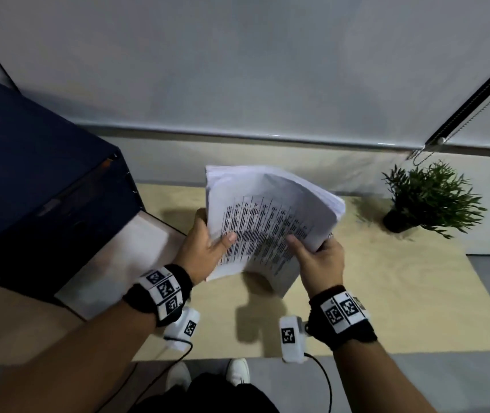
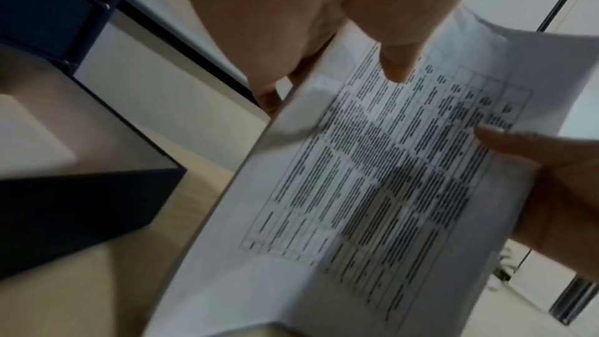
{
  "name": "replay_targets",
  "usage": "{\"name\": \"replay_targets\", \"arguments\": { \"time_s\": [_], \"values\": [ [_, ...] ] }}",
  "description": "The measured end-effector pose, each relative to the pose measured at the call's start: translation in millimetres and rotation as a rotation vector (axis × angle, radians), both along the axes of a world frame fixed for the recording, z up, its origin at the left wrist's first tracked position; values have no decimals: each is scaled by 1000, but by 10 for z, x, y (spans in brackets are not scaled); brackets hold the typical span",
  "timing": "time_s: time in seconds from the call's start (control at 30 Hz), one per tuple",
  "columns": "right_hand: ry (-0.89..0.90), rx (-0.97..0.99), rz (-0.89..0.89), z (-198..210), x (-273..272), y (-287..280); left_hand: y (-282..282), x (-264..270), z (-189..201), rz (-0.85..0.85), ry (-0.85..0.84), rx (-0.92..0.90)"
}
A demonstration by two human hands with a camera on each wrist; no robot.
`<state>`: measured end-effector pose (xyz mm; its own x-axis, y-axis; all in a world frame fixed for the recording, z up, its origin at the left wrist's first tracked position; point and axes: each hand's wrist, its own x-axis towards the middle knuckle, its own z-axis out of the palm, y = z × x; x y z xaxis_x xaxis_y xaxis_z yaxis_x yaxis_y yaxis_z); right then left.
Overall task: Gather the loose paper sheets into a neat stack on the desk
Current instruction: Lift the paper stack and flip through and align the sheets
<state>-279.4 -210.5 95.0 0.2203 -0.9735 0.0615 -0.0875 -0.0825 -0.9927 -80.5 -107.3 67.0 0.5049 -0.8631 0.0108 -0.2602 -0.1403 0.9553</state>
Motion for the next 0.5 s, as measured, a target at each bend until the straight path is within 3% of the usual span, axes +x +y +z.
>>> {"name": "replay_targets", "arguments": {
  "time_s": [0.23, 0.5],
  "values": [
    [-103, -106, -35, 261, 107, -7, -121, -52, 412, 67, 189, -329],
    [-172, -248, -50, 528, 99, 32, -115, -23, 708, 186, 161, -555]
  ]
}}
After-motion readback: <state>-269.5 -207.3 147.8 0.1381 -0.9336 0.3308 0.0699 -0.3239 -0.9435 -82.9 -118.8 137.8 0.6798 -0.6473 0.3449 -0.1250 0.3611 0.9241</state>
